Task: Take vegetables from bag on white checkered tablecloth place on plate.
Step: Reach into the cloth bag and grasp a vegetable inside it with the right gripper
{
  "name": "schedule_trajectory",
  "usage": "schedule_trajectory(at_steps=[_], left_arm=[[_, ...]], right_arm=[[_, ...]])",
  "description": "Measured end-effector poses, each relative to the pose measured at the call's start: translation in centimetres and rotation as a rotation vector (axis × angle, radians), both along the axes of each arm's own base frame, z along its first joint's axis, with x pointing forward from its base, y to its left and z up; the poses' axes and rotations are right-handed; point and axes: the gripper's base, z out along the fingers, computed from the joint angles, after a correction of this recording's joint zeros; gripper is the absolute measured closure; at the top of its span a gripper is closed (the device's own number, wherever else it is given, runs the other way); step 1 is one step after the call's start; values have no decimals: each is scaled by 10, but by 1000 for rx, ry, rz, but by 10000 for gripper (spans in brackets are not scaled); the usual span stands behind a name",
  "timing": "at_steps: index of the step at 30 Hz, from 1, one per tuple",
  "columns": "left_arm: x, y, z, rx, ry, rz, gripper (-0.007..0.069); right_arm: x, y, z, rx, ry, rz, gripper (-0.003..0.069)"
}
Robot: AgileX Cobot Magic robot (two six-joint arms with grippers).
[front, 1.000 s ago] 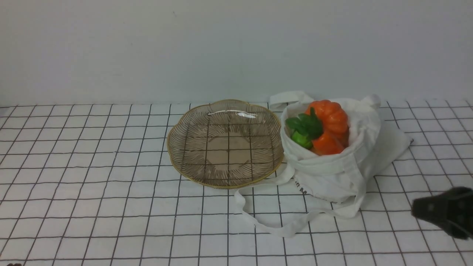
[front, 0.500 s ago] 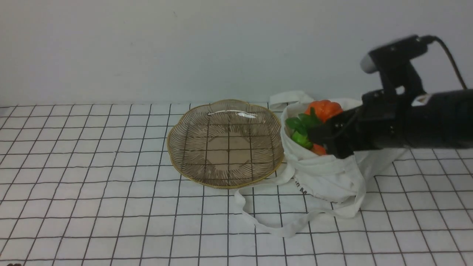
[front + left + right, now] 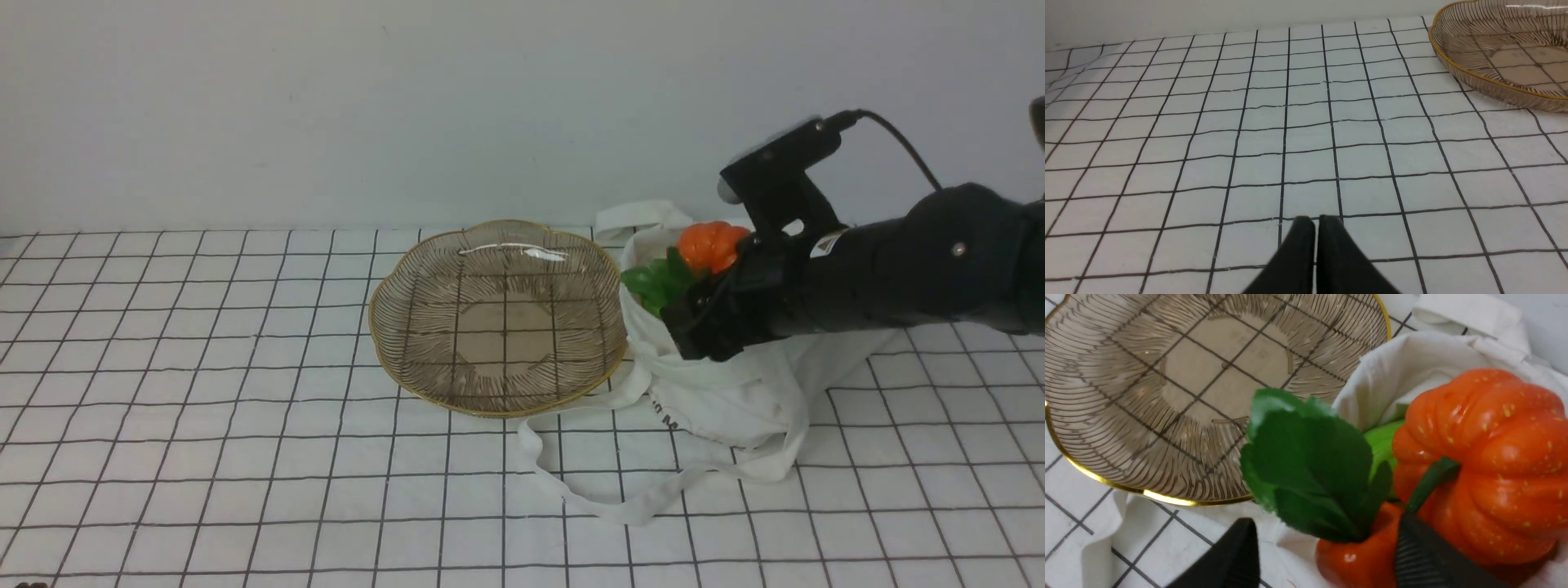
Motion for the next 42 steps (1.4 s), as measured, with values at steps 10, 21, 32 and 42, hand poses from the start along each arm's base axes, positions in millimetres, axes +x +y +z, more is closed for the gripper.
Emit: schedule_trajectory(at_steps=[10,21,32,42], left_arm=[[0,0,0,0,0,0,632],[0,0,0,0,0,0,632],[0,0,0,0,0,0,632],[0,0,0,0,0,0,632]], right_arm=[[0,-1,10,14,-52,-15,671],[-5,-4,29,34,-111,-20,673],[-12,-3,38,144,-63,-62,456],[-5,-1,32,208,-46,-127,83]])
